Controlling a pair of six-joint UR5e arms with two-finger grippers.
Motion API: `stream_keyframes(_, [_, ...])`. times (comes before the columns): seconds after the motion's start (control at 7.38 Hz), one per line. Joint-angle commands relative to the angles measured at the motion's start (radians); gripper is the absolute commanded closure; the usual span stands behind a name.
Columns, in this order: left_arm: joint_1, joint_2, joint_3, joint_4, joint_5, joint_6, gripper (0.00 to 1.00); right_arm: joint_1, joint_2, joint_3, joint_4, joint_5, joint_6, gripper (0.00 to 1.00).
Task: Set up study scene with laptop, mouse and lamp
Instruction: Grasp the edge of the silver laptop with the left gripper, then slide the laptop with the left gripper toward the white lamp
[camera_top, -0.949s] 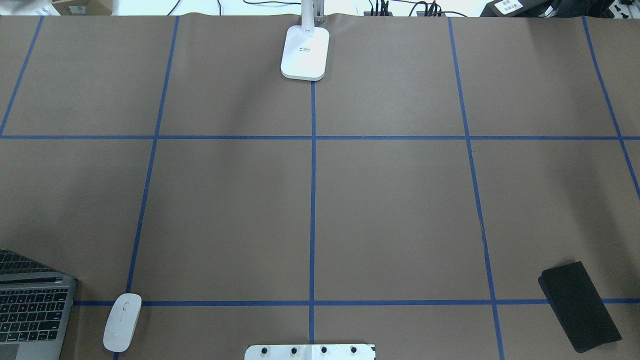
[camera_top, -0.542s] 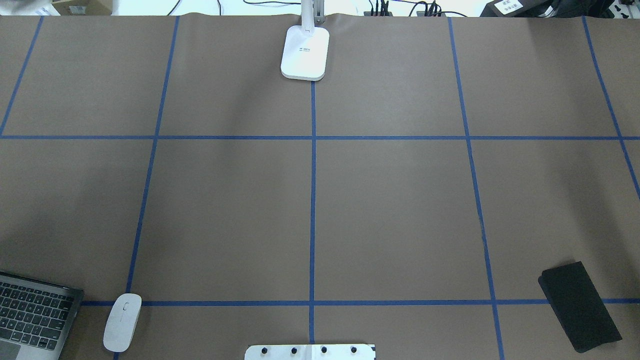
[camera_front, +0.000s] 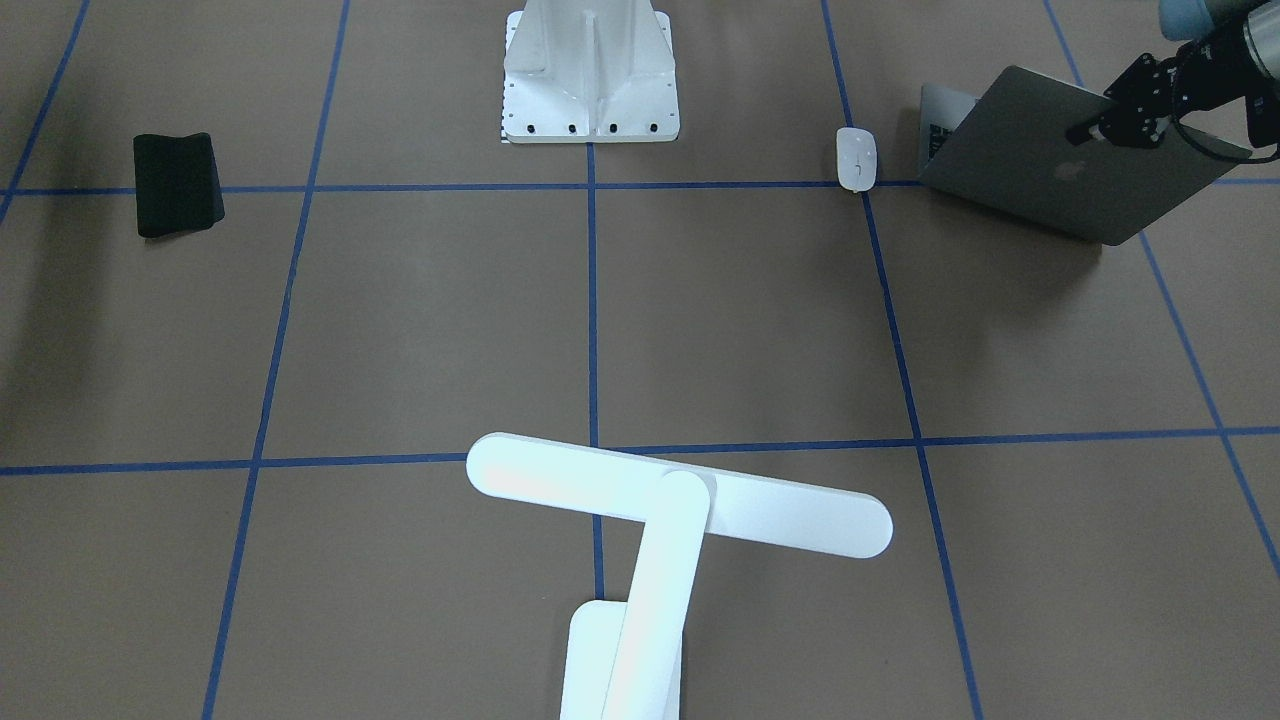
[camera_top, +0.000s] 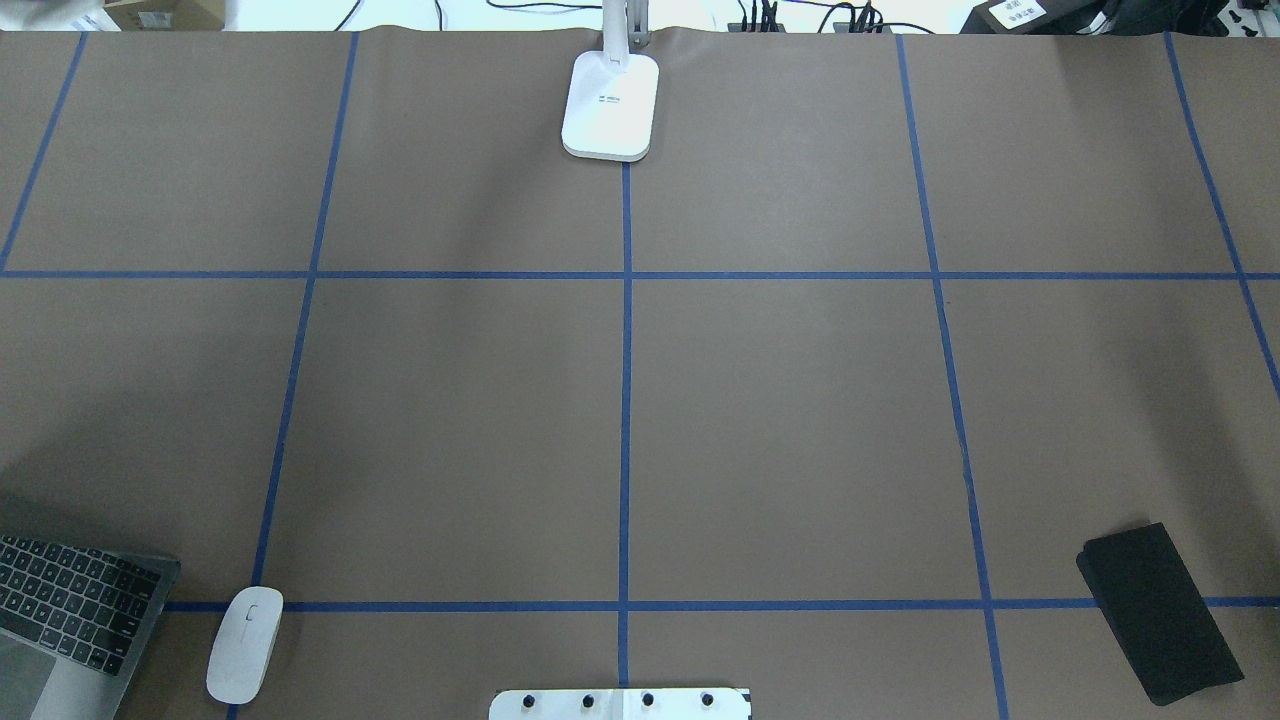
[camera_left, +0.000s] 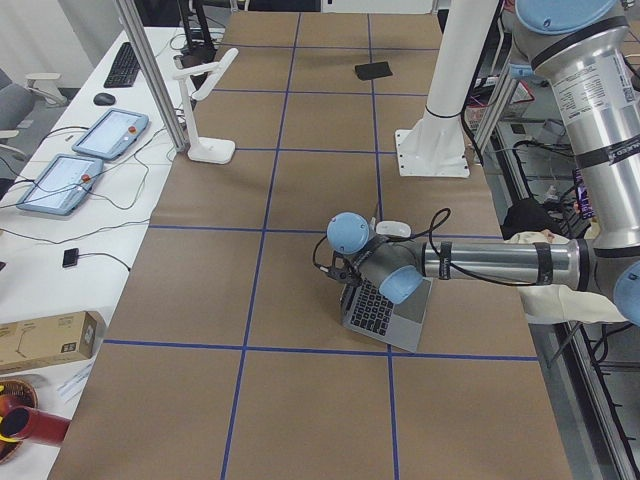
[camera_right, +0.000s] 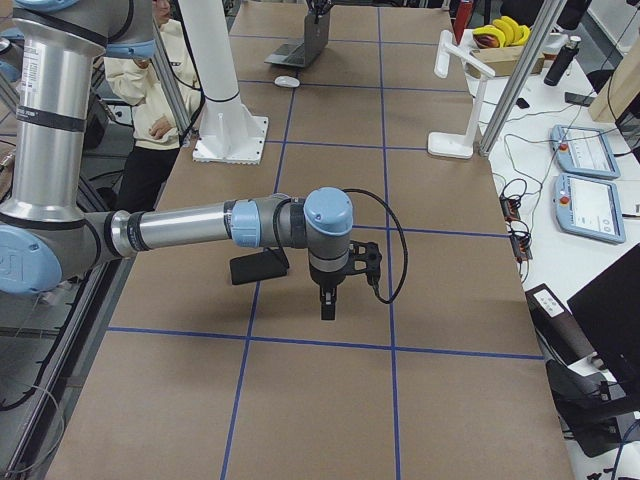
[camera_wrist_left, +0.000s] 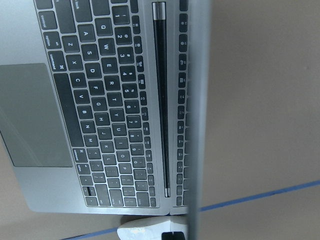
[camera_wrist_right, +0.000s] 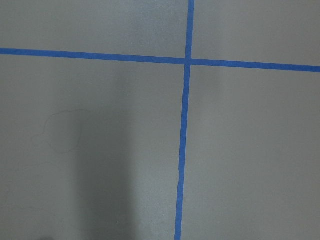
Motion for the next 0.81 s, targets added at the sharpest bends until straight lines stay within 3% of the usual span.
stream_keyframes(0.0, [-0.034,-0.117,0.006,0.069,-0.027,0.000,1.00,0.001,-0.013,-0.001,-0.001,0.000,0.000,0.00])
stream_keyframes(0.68, [-0.114,-0.524,0.016,0.431,-0.043,0.000,1.00,0.008,-0.040,-0.016,-0.007,0.008,0.001,0.00])
